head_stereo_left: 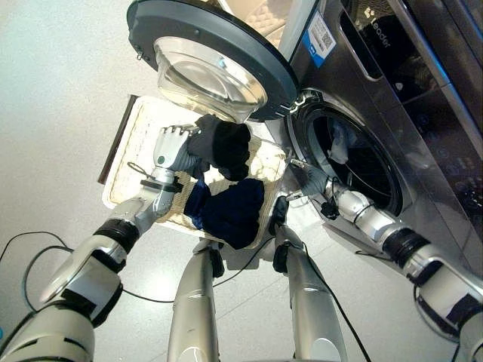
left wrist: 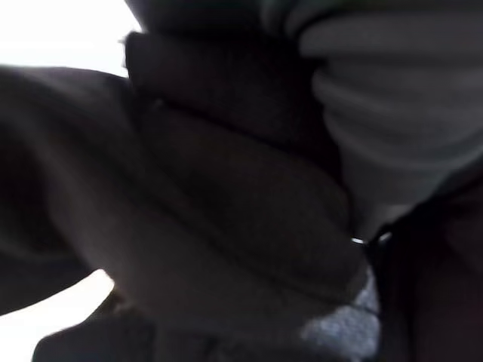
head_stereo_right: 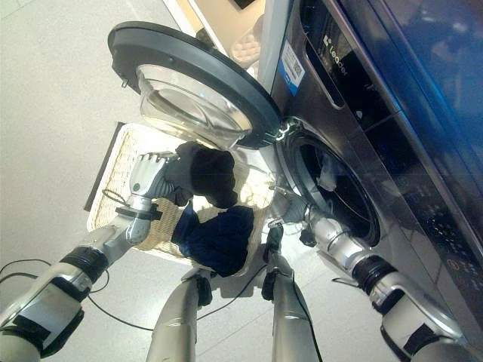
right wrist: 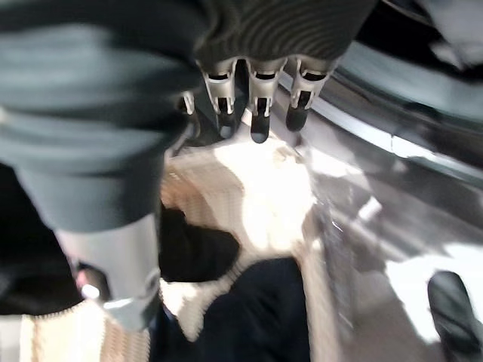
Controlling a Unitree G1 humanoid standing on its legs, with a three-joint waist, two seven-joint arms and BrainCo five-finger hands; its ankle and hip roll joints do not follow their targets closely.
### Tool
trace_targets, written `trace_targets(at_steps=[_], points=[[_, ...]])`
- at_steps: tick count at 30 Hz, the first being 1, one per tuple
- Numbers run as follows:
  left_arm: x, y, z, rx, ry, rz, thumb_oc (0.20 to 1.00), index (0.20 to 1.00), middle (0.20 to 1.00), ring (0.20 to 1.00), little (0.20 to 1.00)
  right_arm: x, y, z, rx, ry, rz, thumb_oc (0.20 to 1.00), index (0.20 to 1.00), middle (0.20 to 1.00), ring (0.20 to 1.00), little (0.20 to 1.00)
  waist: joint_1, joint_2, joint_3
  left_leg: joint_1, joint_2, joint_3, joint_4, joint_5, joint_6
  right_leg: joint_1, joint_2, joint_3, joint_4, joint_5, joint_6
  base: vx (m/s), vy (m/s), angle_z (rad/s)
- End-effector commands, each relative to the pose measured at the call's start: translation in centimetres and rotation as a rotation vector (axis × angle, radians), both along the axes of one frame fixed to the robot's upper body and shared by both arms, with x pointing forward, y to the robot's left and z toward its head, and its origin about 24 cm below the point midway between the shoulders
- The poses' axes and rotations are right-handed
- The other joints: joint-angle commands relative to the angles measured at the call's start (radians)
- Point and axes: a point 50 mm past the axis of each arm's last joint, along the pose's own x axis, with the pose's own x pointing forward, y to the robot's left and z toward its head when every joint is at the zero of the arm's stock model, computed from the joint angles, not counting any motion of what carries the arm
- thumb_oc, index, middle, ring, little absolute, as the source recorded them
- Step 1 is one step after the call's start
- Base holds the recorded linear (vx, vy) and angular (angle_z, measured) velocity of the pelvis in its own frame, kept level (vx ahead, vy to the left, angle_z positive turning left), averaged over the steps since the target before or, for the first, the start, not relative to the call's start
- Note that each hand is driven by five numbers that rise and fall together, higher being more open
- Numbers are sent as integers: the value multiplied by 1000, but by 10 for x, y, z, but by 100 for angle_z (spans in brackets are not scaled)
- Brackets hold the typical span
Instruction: Put the clothes into the washing machine.
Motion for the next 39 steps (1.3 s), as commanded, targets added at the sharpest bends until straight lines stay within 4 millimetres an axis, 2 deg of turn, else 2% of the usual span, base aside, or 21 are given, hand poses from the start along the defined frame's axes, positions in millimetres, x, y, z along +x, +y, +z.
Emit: trace_targets(at_steps=[1, 6, 7, 10, 16, 21, 23, 30, 39], points=[[-8, -27, 22, -45, -108, -180, 200, 200, 200, 200, 200, -1, 15, 28, 11, -114, 78, 1000, 1000, 1000, 1000, 1000, 37, 38, -4, 23, -18, 8, -32, 8, -105, 18, -62, -56, 143, -134, 149, 13, -26, 4], [-11, -42, 27, -17, -92, -276, 200, 200, 200, 200, 200, 4, 26, 37, 36, -101, 110, 1000, 1000, 1000, 1000, 1000, 47, 50, -4, 24, -23, 1, -23, 3, -104, 21, -67, -55, 146, -135, 149, 0, 0, 0], [-13, -51, 29, -2, -78, -334, 200, 200, 200, 200, 200, 7, 30, 40, 44, -104, 114, 1000, 1000, 1000, 1000, 1000, 52, 57, -4, 25, -26, -3, -19, 1, -101, 23, -68, -55, 149, -136, 148, 0, 0, 0], [-14, -55, 31, 5, -71, -355, 200, 200, 200, 200, 200, 7, 32, 42, 49, -105, 114, 1000, 1000, 1000, 1000, 1000, 53, 60, -4, 23, -28, -4, -16, 0, -101, 21, -69, -54, 150, -136, 148, -2, 1, 1], [-18, -79, 41, 44, -41, -469, 200, 200, 200, 200, 200, 12, 50, 47, 81, -34, 166, 1000, 1000, 1000, 1000, 1000, 53, 69, -4, 23, -37, -4, -22, 7, -96, 19, -64, -46, 138, -122, 147, -9, -2, 3], [-18, -86, 45, 25, -43, -494, 200, 200, 200, 200, 200, 15, 54, 43, 65, 12, 174, 1000, 1000, 1000, 1000, 1000, 53, 70, -4, 22, -40, -3, -19, 7, -93, 17, -63, -44, 135, -118, 146, -9, 0, 0], [-21, -93, 46, -2, -53, -531, 200, 200, 200, 200, 200, 17, 55, 34, 45, 68, 176, 1000, 1000, 1000, 1000, 1000, 59, 72, -4, 21, -42, -4, -21, 8, -95, 20, -61, -48, 127, -115, 144, -38, -1, 1], [-25, -108, 58, -53, -75, -597, 200, 200, 200, 200, 200, 21, 58, 28, 99, 113, 167, 1000, 1000, 1000, 1000, 1000, 60, 77, -4, 8, -55, -16, -30, 18, -89, 8, -58, -40, 118, -103, 143, -13, -4, 2], [-33, -133, 63, -57, -50, -694, 200, 200, 200, 200, 200, 22, 70, 41, 376, 83, 187, 1000, 1000, 1000, 1000, 1000, 62, 83, -4, 16, -72, -23, -41, 18, -84, 14, -51, -35, 106, -93, 146, -8, 1, 3]])
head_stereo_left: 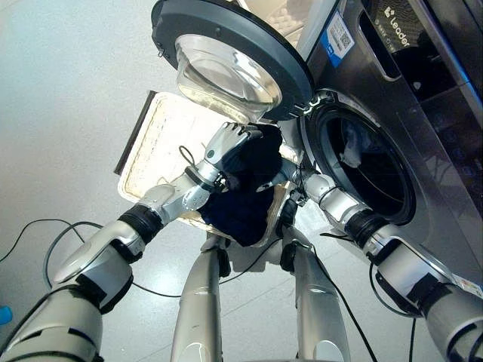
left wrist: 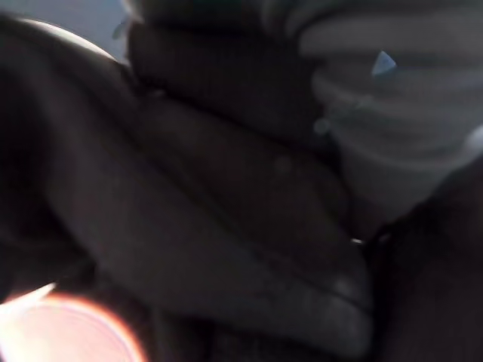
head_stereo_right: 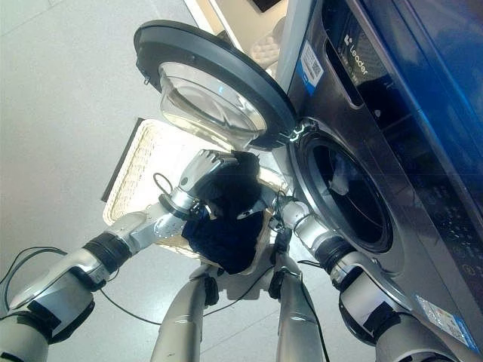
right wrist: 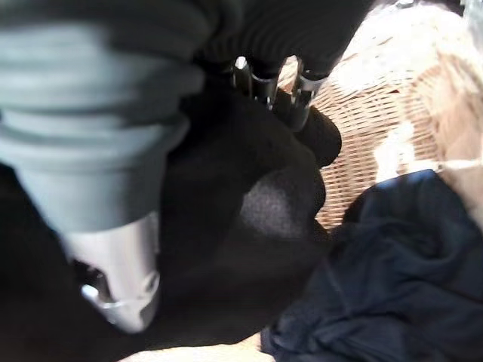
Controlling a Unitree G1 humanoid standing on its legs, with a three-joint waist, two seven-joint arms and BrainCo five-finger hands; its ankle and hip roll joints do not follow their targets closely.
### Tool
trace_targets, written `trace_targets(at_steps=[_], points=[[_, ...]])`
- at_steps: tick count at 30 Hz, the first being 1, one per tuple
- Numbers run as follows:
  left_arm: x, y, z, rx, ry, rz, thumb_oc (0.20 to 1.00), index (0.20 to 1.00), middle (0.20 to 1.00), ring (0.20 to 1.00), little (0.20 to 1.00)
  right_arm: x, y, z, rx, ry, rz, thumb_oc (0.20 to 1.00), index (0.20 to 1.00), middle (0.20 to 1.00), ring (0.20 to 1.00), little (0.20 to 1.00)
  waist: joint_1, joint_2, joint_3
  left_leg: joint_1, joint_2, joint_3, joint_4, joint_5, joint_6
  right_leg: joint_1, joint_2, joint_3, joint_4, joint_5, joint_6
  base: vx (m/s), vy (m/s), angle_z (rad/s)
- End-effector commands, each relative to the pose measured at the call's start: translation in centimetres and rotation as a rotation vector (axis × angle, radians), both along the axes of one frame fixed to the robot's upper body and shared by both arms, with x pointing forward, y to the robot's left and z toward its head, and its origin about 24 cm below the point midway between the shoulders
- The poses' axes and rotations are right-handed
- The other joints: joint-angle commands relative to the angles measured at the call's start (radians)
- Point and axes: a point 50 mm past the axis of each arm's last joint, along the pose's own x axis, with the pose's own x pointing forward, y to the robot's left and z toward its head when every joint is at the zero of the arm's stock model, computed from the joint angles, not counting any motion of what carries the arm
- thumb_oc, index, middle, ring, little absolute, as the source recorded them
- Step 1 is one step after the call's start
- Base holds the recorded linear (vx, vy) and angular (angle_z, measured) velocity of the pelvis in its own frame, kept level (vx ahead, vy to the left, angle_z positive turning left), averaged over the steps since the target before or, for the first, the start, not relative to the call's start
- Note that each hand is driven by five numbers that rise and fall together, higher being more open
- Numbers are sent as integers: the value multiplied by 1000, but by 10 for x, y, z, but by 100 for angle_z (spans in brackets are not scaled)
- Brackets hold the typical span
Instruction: Put the clothes into the washing machine.
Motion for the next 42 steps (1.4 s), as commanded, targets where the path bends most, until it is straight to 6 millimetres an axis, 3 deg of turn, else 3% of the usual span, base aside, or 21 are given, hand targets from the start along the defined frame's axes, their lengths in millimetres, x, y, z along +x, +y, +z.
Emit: trace_targets(at_steps=[1, 14, 15, 16, 17, 38, 39, 40, 42], points=[[-24, -42, 38, -156, -80, -260, 200, 200, 200, 200, 200, 2, 9, 38, 169, -114, 59, 1000, 1000, 1000, 1000, 1000, 32, 61, -16, -9, -36, -6, -3, -18, -86, 20, -14, -26, 43, -67, 147, 0, 0, 0], [-22, -43, 29, -159, -10, -245, 200, 200, 200, 200, 200, -7, 23, 63, 570, -120, 163, 1000, 1000, 1000, 1000, 1000, 28, 67, -16, -8, -46, -4, -11, -12, -82, 21, -11, -28, 29, -55, 144, 0, 0, 0], [-21, -43, 27, -157, 2, -239, 200, 200, 200, 200, 200, -8, 23, 67, 639, -138, 165, 476, 476, 476, 476, 476, 28, 68, -16, -2, -45, -5, -9, -17, -83, 26, -11, -27, 29, -58, 146, 0, 0, 0], [-21, -43, 28, -156, 0, -238, 200, 200, 200, 200, 200, -9, 23, 70, 662, -144, 170, 282, 282, 282, 282, 282, 26, 67, -16, -7, -47, -5, -12, -12, -82, 22, -11, -27, 26, -53, 145, 0, 0, 0], [-20, -43, 26, -154, 1, -233, 200, 200, 200, 200, 200, -9, 22, 72, 703, -145, 177, 200, 200, 200, 200, 200, 26, 67, -16, -6, -48, -6, -13, -12, -82, 23, -10, -27, 24, -52, 145, 0, 0, 0], [1, -30, 1, -96, 87, -41, 200, 200, 200, 200, 200, -18, 15, 89, 1050, -238, 226, 200, 200, 200, 200, 200, -4, 74, -16, -4, -35, 18, -11, -7, -87, 20, -6, -14, 17, -46, 145, 1, 3, -1], [4, -28, -3, -77, 104, -10, 940, 940, 940, 940, 940, -18, 14, 88, 1086, -235, 230, 200, 200, 200, 200, 200, -9, 74, -16, -6, -35, 21, -10, -6, -90, 19, -4, -12, 14, -45, 145, 16, 22, -8], [4, -28, -4, -75, 109, -4, 1000, 1000, 1000, 1000, 1000, -19, 13, 86, 1094, -229, 229, 200, 200, 200, 200, 200, -9, 75, -16, 0, -33, 22, -10, -11, -91, 24, -3, -11, 16, -50, 146, 18, 20, -8], [7, -26, -8, -55, 123, 23, 1000, 1000, 1000, 1000, 1000, -19, 12, 83, 1125, -217, 230, 200, 200, 200, 200, 200, -14, 74, -16, 0, -31, 27, -11, -10, -92, 22, -1, -8, 13, -48, 148, 7, 13, -5]])
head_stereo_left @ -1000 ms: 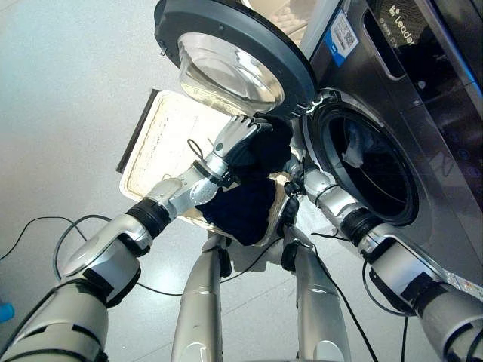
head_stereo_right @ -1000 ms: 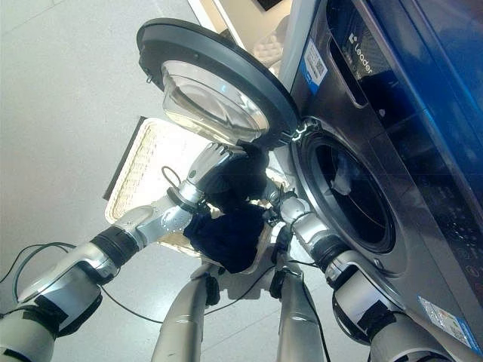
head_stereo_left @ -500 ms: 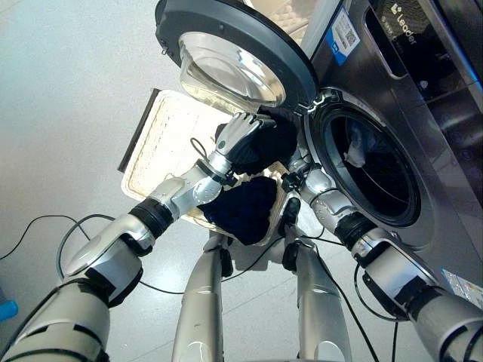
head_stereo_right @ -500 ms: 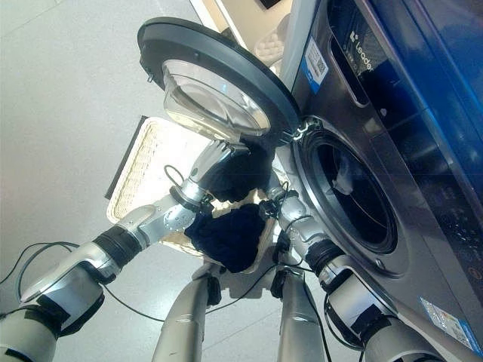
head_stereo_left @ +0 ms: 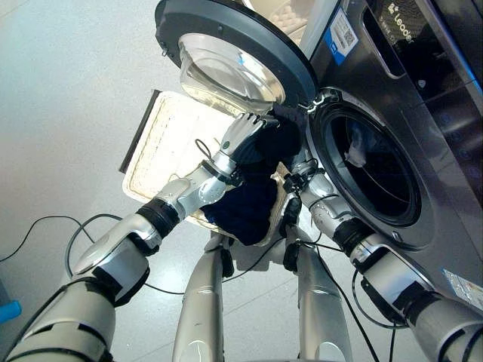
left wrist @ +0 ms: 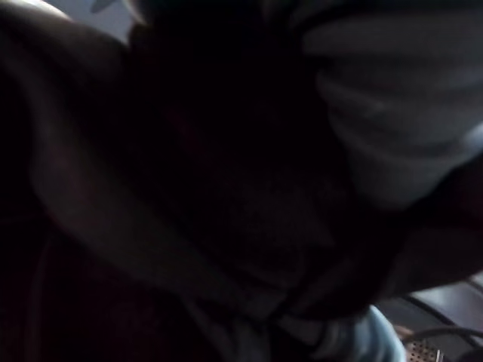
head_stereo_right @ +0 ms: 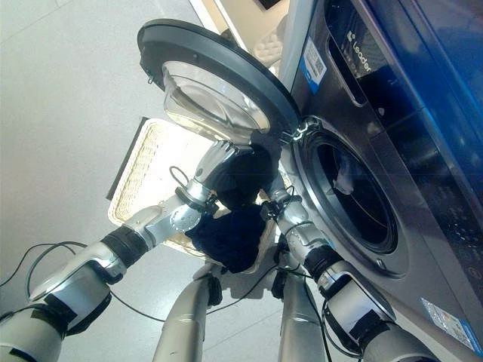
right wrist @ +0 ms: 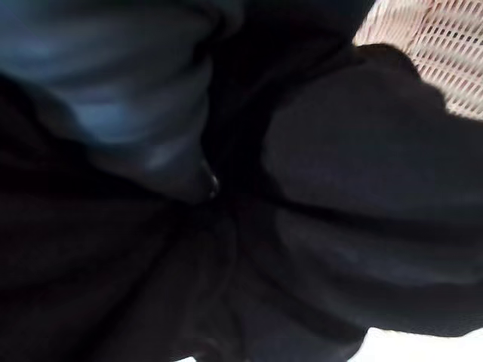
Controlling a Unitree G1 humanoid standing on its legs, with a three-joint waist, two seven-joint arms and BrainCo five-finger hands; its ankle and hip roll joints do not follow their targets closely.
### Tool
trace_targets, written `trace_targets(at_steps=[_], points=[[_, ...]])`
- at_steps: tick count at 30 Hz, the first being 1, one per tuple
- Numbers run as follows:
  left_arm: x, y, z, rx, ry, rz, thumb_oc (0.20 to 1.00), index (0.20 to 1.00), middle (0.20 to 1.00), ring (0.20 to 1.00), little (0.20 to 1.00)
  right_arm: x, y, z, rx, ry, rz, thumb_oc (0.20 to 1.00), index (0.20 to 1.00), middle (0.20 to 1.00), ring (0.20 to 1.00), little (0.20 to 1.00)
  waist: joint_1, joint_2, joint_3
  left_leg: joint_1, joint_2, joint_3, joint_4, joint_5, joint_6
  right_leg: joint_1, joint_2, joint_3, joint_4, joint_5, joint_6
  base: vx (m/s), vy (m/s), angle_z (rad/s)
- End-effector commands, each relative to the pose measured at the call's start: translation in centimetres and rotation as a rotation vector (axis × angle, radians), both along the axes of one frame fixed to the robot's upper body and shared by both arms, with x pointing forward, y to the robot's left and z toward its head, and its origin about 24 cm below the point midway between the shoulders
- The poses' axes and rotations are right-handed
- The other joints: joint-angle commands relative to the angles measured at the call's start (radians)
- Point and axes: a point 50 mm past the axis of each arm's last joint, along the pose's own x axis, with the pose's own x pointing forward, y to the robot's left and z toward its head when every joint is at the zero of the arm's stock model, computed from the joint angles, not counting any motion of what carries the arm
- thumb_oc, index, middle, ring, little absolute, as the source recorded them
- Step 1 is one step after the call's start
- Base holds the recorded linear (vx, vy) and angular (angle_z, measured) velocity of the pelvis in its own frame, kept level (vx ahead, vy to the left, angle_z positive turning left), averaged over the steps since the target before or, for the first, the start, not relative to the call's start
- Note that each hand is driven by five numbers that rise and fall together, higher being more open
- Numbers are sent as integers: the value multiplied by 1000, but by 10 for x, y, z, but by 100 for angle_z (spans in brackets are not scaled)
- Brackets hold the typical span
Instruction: Put the clothes into the washing machine.
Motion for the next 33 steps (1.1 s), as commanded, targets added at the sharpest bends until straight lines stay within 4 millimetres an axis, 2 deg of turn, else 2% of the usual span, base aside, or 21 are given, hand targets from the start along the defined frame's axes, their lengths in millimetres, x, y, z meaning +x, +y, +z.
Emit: trace_targets(at_steps=[1, 7, 14, 22, 26, 27, 30, 32, 33], points=[[4, 1, -16, 22, 65, 54, 1000, 1000, 1000, 1000, 1000, -10, 8, 69, 233, -309, 86, 200, 200, 200, 200, 200, -31, 65, -19, -20, -23, 9, 14, -18, -87, 33, -7, -30, 6, -41, 148, 4, 14, -6], [8, 11, -30, 13, 94, 120, 1000, 1000, 1000, 1000, 1000, -7, -5, 46, 306, -228, 36, 200, 200, 200, 200, 200, -42, 64, -19, -19, -14, 23, 17, -23, -89, 30, -2, -25, 10, -48, 147, 8, 20, -8], [12, 28, -49, -12, 122, 213, 1000, 1000, 1000, 1000, 1000, -4, -37, 5, 486, -103, -56, 200, 200, 200, 200, 200, -63, 72, -19, -20, -7, 43, 14, -23, -94, 24, 11, -10, 6, -54, 144, 17, 60, -14], [14, 51, -64, -193, 166, 356, 1000, 1000, 1000, 1000, 1000, -8, -81, -43, 741, 33, -257, 200, 200, 200, 200, 200, -84, 96, -19, -7, -8, 71, 4, -22, -97, 25, 23, 15, -4, -61, 140, 26, 88, -14], [15, 66, -68, -328, 185, 435, 1000, 1000, 1000, 1000, 1000, -10, -109, -51, 810, 48, -390, 200, 200, 200, 200, 200, -83, 116, -19, 2, -13, 78, -3, -22, -97, 30, 26, 24, -6, -67, 137, 32, 74, -8], [14, 75, -70, -456, 205, 472, 1000, 1000, 1000, 1000, 1000, -11, -128, -50, 836, 29, -477, 200, 200, 200, 200, 200, -77, 126, -19, 2, -14, 75, -1, -23, -96, 28, 23, 24, 2, -72, 137, 29, 15, -7], [12, 85, -70, -594, 227, 496, 1000, 1000, 1000, 1000, 1000, -12, -144, -45, 833, 1, -552, 200, 200, 200, 200, 200, -68, 130, -19, -2, -15, 70, 9, -29, -93, 27, 17, 19, 12, -77, 136, 12, -22, -2], [8, 97, -74, -680, 218, 529, 1000, 1000, 1000, 1000, 1000, -16, -163, -41, 860, -27, -633, 200, 200, 200, 200, 200, -53, 127, -19, -13, -19, 56, 24, -38, -90, 21, 9, 7, 29, -81, 137, 21, -87, 0], [8, 98, -75, -688, 217, 533, 1000, 1000, 1000, 1000, 1000, -16, -165, -41, 864, -29, -640, 200, 200, 200, 200, 200, -52, 126, -19, -14, -20, 54, 26, -39, -90, 21, 8, 6, 31, -81, 137, 29, -122, 2]])
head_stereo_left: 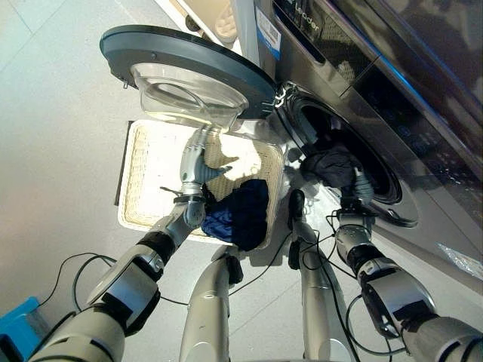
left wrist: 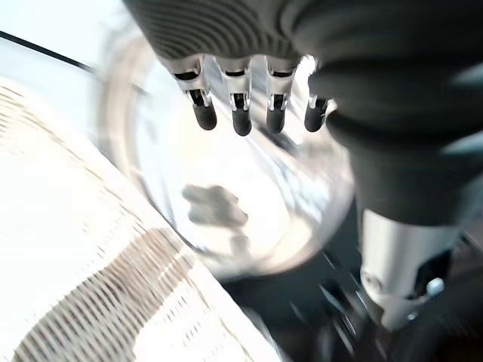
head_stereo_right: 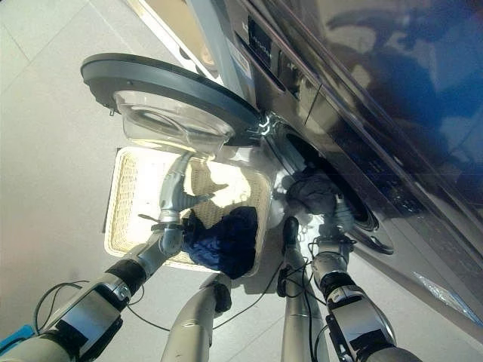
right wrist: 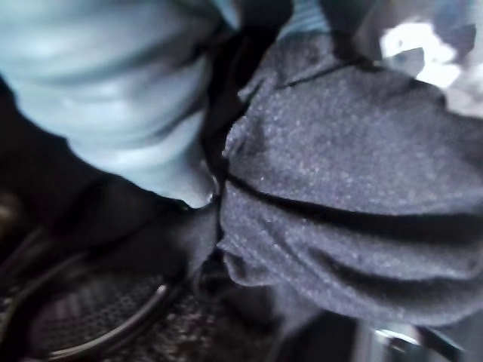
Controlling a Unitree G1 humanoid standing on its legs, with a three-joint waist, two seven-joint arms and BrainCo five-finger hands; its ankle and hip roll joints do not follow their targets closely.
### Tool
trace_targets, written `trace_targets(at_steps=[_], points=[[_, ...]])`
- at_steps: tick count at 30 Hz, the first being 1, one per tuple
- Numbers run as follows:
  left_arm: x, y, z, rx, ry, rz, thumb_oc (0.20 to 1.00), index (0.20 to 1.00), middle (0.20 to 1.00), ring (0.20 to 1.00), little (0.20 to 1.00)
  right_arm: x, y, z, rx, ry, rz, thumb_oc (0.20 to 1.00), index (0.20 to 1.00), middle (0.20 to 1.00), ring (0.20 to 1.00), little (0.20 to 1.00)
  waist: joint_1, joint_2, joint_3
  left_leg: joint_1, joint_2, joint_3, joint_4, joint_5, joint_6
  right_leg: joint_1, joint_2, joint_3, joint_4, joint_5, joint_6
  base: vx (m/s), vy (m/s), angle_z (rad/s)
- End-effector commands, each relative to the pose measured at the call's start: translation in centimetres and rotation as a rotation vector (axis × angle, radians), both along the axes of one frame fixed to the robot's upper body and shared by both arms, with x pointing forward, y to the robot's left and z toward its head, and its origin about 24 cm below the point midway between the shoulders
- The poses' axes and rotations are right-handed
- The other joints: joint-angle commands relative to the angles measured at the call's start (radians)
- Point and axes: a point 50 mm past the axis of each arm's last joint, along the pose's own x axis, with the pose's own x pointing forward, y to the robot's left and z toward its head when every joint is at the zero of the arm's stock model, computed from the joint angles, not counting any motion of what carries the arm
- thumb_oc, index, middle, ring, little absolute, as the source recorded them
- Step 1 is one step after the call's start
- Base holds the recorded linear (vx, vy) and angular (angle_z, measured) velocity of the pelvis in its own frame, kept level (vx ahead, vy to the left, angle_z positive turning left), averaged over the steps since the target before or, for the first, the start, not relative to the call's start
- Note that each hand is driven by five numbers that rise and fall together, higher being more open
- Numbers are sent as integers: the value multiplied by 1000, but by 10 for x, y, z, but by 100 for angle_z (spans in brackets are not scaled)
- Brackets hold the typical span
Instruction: Put the clothes into the washing machine.
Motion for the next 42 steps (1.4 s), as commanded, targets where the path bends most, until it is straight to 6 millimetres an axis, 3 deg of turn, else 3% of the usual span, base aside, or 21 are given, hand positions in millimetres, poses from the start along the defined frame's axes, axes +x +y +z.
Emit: trace_targets(at_steps=[1, 7, 15, 23, 25, 28, 36, 41, 42], points=[[-5, 7, 8, -157, -104, 36, 1000, 1000, 1000, 1000, 1000, 0, -34, 32, -1, -115, -156, 200, 200, 200, 200, 200, 17, 30, -20, -96, -36, -57, 96, -31, -75, 15, -41, -100, 97, -108, 141, 12, -86, 2], [-14, 22, 3, -177, -118, 52, 1000, 1000, 1000, 1000, 1000, -1, -55, 35, 82, -95, -188, 200, 200, 200, 200, 200, 39, 20, -20, -123, -40, -79, 108, -39, -71, -4, -48, -115, 111, -105, 142, 2, -76, 12], [-12, 7, 18, -109, -164, -64, 1000, 1000, 1000, 1000, 1000, 3, -69, 48, 203, -127, -193, 200, 200, 200, 200, 200, 54, 22, -20, -146, -39, -86, 111, -42, -68, -34, -56, -121, 130, -99, 145, 1, -24, 8], [-11, -8, 36, -121, -186, -153, 1000, 1000, 1000, 1000, 1000, 0, -83, 85, 371, -365, -375, 200, 200, 200, 200, 200, 63, 32, -20, -165, -37, -93, 115, -47, -70, -60, -67, -121, 146, -95, 151, 3, -1, 1], [-12, -9, 40, -137, -191, -166, 1000, 1000, 1000, 1000, 1000, -3, -88, 112, 404, -464, -462, 200, 200, 200, 200, 200, 69, 34, -20, -180, -37, -92, 117, -43, -69, -76, -72, -126, 151, -88, 150, -10, 12, 4], [-15, -9, 37, -147, -175, -170, 1000, 1000, 1000, 1000, 1000, -13, -97, 133, 467, -538, -564, 200, 200, 200, 200, 200, 72, 34, -20, -178, -35, -94, 117, -51, -70, -80, -72, -123, 161, -94, 154, -5, 20, 5], [-18, -5, 35, -147, -158, -175, 1000, 1000, 1000, 1000, 1000, -37, -119, 156, 499, -672, -737, 200, 200, 200, 200, 200, 67, 30, -20, -173, -26, -87, 109, -47, -67, -87, -81, -121, 165, -82, 157, 5, 7, 3], [-19, -5, 32, -151, -150, -168, 1000, 1000, 1000, 1000, 1000, -39, -127, 159, 450, -673, -721, 200, 200, 200, 200, 200, 63, 27, -20, -154, -23, -86, 110, -57, -73, -68, -83, -120, 163, -88, 164, 9, 10, 0], [-19, -6, 33, -158, -152, -165, 1000, 1000, 1000, 1000, 1000, -37, -126, 159, 433, -666, -698, 263, 263, 263, 263, 263, 62, 28, -20, -153, -22, -86, 108, -57, -73, -67, -82, -119, 161, -88, 163, 0, 0, 0]])
